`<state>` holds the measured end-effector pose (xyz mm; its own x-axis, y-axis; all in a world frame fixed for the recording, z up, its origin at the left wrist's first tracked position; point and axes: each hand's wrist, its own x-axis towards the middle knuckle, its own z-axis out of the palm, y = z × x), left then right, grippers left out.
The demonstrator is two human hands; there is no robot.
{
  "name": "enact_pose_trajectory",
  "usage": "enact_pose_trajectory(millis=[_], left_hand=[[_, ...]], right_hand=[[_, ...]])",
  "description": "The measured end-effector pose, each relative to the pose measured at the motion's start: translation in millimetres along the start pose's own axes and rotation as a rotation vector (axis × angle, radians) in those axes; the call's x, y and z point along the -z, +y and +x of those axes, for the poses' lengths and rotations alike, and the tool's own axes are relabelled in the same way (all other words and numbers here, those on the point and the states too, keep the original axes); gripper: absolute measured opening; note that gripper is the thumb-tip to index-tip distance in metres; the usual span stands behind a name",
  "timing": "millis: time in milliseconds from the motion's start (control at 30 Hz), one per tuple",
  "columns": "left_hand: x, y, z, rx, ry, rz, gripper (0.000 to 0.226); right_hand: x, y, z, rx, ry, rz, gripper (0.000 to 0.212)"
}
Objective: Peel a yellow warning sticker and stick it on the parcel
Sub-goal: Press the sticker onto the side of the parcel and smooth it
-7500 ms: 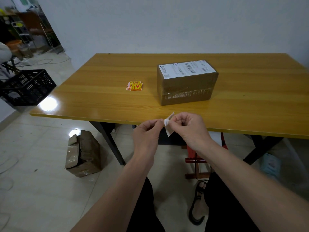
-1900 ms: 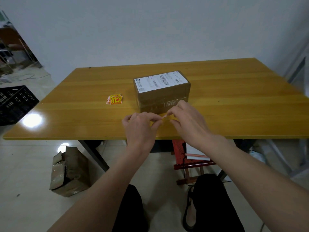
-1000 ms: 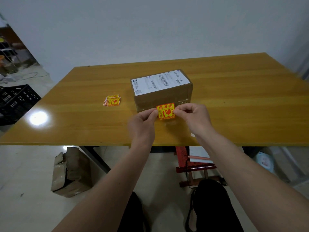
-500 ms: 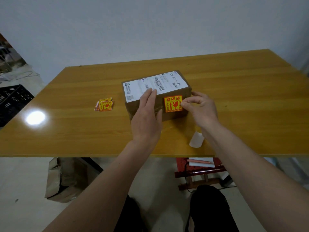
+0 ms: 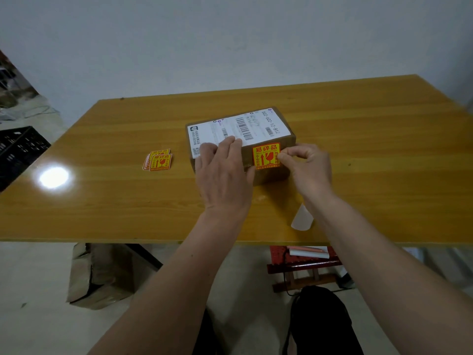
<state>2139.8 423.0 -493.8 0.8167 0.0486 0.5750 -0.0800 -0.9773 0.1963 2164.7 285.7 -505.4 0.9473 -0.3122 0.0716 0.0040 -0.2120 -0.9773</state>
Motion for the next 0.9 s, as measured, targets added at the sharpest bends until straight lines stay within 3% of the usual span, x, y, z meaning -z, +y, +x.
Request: enact_pose_trajectory(millis=[367, 567, 900], left_hand=[[-13.9, 2.9, 3.8, -0.031, 0.13, -0.115, 0.055], [-19.3, 5.4, 6.6, 0.033, 0.127, -0.094, 0.05], [-20.7, 2.9, 5.3, -0.002, 0.133, -0.079, 0.058]], right_hand=[[-6.4, 2.5, -0.8, 0.026, 0.06, -0.026, 0.015], [-8.8, 3.2, -2.9, 0.028, 0.06, -0.069, 0.003], [-10.6, 3.3, -4.4, 0.038, 0.118, -0.103, 0.01]])
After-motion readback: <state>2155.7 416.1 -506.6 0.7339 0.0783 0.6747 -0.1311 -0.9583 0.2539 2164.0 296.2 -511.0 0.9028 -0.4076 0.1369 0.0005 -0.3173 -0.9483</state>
